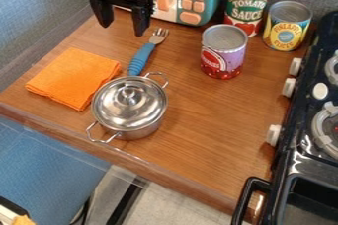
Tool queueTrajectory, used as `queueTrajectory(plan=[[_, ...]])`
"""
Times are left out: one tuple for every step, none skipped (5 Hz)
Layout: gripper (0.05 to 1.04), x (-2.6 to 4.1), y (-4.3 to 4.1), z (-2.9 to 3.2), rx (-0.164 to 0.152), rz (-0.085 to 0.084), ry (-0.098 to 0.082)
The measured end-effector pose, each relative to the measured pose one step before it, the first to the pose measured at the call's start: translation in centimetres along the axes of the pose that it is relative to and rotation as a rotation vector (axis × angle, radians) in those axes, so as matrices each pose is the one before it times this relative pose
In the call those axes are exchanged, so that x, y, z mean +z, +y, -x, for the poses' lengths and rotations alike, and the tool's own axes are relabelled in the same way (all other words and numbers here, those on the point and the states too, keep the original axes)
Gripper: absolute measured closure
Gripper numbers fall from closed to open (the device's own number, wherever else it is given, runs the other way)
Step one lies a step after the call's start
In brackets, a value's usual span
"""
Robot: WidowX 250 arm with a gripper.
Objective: Move the pot cover from the top of the silver pot to behind the blue fork
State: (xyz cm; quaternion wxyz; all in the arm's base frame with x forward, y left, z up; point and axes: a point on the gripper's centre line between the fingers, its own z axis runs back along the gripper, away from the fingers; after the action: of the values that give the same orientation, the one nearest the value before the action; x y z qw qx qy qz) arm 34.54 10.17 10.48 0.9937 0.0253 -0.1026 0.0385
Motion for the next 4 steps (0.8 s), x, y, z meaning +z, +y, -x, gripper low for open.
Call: queueTrajectory(plan=[[0.084, -0.969, -0.104, 0.494, 0.0016, 0.0067, 0.0315], [0.084, -0.746, -0.586, 1.610, 0.0008, 0.0095, 0.0466], [0.084, 1.268, -0.846, 1.202, -0.0086, 0.0188, -0.0054], [0.083, 0.385, -0.787, 1.784, -0.0351, 0.0152, -0.0002]])
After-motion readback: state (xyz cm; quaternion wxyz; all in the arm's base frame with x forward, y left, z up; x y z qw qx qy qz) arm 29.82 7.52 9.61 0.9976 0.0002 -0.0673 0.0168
